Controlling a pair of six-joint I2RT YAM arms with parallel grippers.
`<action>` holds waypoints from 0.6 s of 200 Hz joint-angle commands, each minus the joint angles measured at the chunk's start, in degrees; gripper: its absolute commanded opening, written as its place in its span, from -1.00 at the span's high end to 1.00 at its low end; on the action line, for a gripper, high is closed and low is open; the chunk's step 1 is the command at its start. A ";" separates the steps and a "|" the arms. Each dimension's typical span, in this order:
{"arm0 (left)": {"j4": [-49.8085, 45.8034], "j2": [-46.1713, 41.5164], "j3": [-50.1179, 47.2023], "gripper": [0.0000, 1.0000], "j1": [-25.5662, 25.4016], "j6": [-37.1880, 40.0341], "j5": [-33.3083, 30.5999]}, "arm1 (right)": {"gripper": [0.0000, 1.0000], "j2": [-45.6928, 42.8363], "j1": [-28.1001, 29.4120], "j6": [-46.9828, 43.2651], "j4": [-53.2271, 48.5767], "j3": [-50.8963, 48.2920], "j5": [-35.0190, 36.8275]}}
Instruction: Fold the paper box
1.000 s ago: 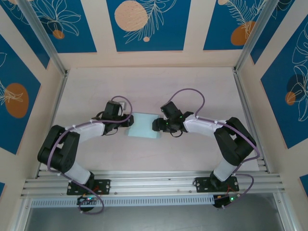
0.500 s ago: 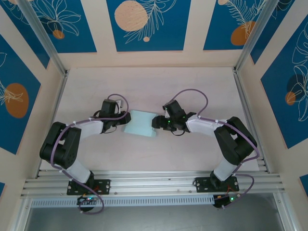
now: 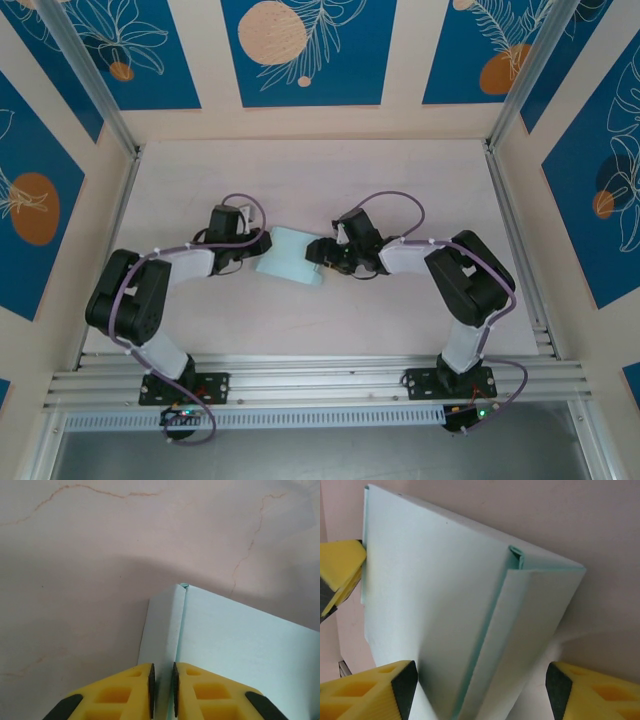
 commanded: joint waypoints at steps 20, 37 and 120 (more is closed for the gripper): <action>-3.08 3.98 -2.38 0.68 1.92 -1.77 -0.15 | -0.42 1.62 -0.27 3.75 5.60 -1.33 -3.37; -2.89 3.66 -2.41 0.68 1.92 -1.99 0.32 | -0.40 2.54 -0.26 4.48 7.18 -1.06 -4.25; -2.00 -4.57 -4.04 0.01 1.92 -0.26 1.02 | 0.19 0.81 -0.76 9.75 9.93 -1.04 -8.60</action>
